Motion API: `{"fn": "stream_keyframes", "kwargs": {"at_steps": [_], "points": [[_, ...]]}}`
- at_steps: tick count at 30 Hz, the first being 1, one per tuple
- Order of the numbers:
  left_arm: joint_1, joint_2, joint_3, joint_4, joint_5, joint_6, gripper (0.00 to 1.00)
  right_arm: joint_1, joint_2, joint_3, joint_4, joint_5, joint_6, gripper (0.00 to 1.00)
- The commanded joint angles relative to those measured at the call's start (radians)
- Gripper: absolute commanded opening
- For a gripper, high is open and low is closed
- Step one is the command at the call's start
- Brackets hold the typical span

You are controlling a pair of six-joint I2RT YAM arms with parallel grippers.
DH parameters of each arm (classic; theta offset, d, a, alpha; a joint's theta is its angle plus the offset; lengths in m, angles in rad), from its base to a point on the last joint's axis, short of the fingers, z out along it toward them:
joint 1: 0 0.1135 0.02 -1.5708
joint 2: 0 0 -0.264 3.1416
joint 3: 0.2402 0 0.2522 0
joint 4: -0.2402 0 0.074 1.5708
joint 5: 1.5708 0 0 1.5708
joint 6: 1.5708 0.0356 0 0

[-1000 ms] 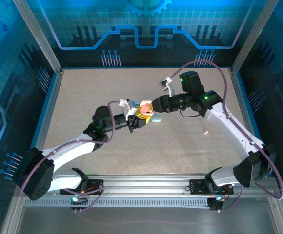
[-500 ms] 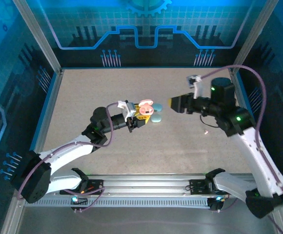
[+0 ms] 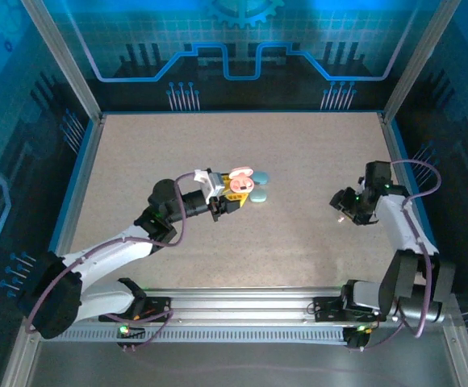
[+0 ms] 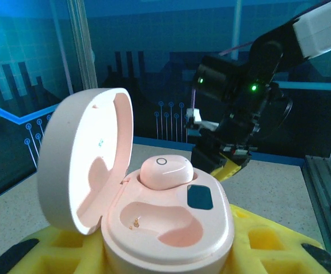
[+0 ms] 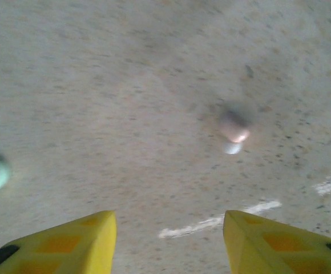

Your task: Insert the wireless bluetooth earbuds into the charging case

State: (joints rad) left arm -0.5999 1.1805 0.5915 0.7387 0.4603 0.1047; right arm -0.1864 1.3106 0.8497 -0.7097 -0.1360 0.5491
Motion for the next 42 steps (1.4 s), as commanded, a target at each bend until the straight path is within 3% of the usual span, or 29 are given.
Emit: {"fn": "stream_keyframes", "kwargs": {"at_steps": [1, 5, 12, 20, 42], "points": [[-0.008, -0.027, -0.01, 0.02, -0.008, 0.013, 0.32, -0.043, 0.071, 0.011, 0.039, 0.031, -0.042, 0.53], [-0.009, -0.033, -0.01, 0.013, -0.011, 0.015, 0.32, -0.064, 0.152, 0.051, 0.07, 0.072, -0.074, 0.55], [-0.01, -0.033, -0.01, 0.011, -0.013, 0.011, 0.32, -0.097, 0.293, 0.104, 0.115, -0.052, -0.15, 0.51], [-0.012, -0.035, -0.001, -0.002, -0.016, 0.013, 0.32, -0.099, 0.379, 0.13, 0.112, -0.051, -0.172, 0.49], [-0.015, -0.024, 0.008, -0.01, -0.015, 0.018, 0.32, -0.067, 0.345, 0.08, 0.065, -0.137, -0.143, 0.39]]}}
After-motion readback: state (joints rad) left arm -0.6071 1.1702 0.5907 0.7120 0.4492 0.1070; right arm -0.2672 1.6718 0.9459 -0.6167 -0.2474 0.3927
